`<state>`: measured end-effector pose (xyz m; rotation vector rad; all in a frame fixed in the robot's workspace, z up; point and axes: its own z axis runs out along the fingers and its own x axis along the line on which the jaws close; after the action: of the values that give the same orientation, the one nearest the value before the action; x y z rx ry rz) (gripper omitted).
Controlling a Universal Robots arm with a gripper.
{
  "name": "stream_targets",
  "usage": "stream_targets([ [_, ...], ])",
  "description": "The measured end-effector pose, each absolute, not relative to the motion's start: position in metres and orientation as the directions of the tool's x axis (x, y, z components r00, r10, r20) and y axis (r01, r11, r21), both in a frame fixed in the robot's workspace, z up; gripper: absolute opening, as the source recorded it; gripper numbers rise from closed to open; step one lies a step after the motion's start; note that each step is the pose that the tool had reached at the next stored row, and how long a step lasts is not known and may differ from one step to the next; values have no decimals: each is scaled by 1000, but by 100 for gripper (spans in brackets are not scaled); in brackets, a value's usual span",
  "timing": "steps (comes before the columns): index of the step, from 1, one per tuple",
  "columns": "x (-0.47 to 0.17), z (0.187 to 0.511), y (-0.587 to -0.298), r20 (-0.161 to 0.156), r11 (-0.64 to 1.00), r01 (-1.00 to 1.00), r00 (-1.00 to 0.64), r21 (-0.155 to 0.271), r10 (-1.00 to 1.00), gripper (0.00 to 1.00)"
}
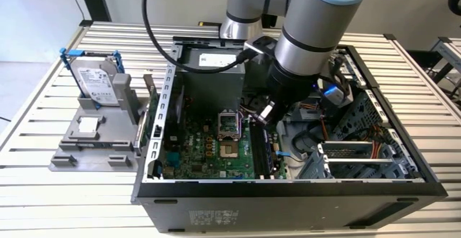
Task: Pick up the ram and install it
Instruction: 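Press down the ram until it locks into place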
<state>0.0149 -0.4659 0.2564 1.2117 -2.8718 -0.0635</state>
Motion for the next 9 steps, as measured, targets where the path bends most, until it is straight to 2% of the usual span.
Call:
stream_targets([
  [9,15,256,-466,5,598,-800,-598,46,-801,0],
])
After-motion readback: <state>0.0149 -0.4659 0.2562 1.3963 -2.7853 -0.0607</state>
